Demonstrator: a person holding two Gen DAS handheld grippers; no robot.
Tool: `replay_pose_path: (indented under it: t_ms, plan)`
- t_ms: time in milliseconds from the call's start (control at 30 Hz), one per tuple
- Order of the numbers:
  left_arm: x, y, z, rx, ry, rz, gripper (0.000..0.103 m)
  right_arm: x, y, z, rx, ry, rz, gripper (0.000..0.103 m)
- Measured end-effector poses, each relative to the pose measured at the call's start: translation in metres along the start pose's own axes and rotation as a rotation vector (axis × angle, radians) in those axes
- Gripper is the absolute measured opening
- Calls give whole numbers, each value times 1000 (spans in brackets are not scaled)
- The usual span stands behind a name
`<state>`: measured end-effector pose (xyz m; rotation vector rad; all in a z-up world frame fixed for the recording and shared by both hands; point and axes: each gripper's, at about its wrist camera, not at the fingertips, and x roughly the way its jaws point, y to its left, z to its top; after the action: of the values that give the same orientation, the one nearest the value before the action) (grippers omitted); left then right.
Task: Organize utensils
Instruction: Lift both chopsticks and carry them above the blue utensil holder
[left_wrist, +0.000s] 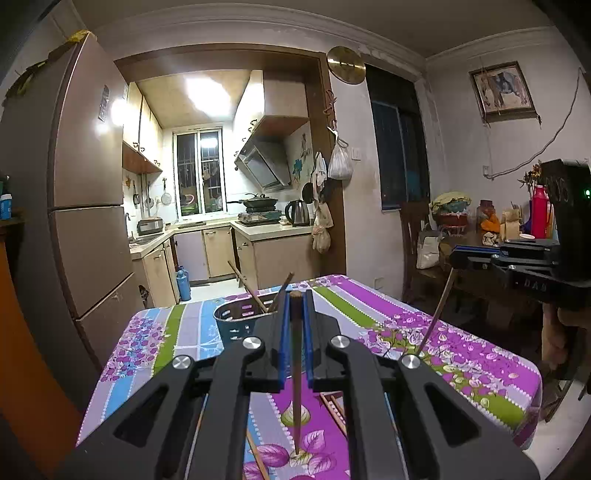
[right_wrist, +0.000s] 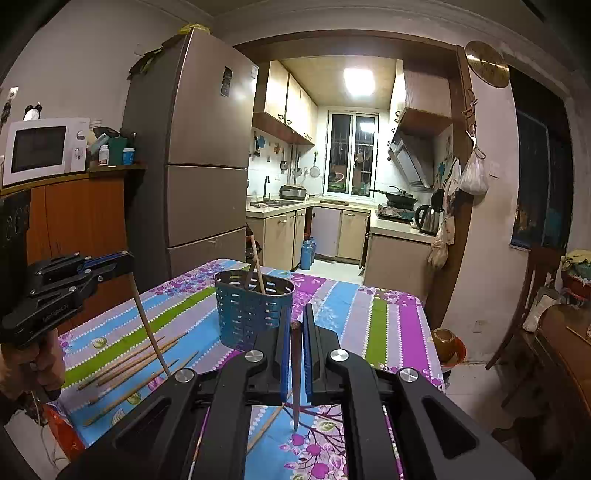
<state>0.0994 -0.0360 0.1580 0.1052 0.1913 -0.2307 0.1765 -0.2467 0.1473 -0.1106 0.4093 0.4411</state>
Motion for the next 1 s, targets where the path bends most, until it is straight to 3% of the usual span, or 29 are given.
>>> replay_pose_path:
  t_ms: [633, 1000]
  plan:
    - [11, 19, 53, 7, -21, 26, 5, 18, -14, 69, 25, -30, 27, 7]
    - [18, 50, 112, -34, -104, 82, 5, 36, -21, 141, 13, -95, 18, 7]
